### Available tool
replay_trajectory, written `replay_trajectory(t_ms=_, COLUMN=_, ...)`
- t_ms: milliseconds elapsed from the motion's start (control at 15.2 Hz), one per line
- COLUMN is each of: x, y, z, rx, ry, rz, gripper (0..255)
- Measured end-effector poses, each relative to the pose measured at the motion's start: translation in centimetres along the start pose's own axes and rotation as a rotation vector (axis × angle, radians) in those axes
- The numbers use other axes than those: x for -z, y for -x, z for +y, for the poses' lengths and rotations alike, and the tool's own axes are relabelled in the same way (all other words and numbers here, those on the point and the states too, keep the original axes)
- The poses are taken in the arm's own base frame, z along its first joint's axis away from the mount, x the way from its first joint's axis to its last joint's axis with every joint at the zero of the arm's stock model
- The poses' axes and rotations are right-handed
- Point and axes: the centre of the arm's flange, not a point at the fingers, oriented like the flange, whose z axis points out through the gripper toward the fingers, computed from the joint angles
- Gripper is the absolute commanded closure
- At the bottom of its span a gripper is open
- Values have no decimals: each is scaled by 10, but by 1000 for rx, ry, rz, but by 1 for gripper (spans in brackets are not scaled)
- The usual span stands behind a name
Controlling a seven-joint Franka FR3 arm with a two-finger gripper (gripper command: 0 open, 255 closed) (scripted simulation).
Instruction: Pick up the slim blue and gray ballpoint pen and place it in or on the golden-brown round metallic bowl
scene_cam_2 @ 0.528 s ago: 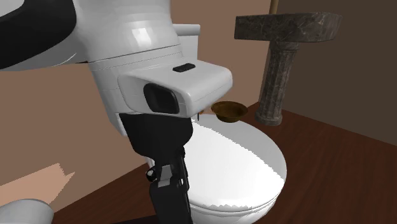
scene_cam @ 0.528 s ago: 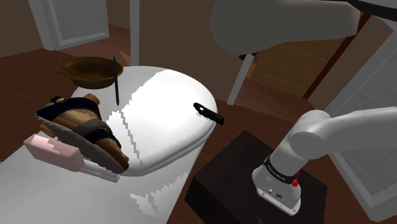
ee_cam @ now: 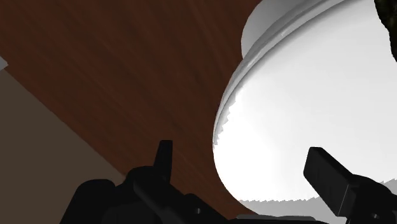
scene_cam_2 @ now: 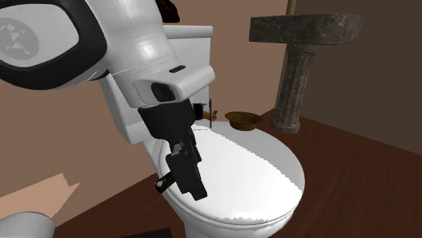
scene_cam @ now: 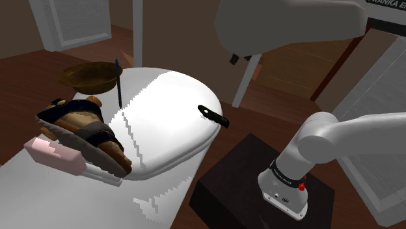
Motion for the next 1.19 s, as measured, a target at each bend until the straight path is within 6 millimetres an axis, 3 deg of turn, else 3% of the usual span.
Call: replay_trajectory(t_ms=1188, x=-27, y=30, z=-231, rx=-20, ry=-37, rz=426, gripper=0)
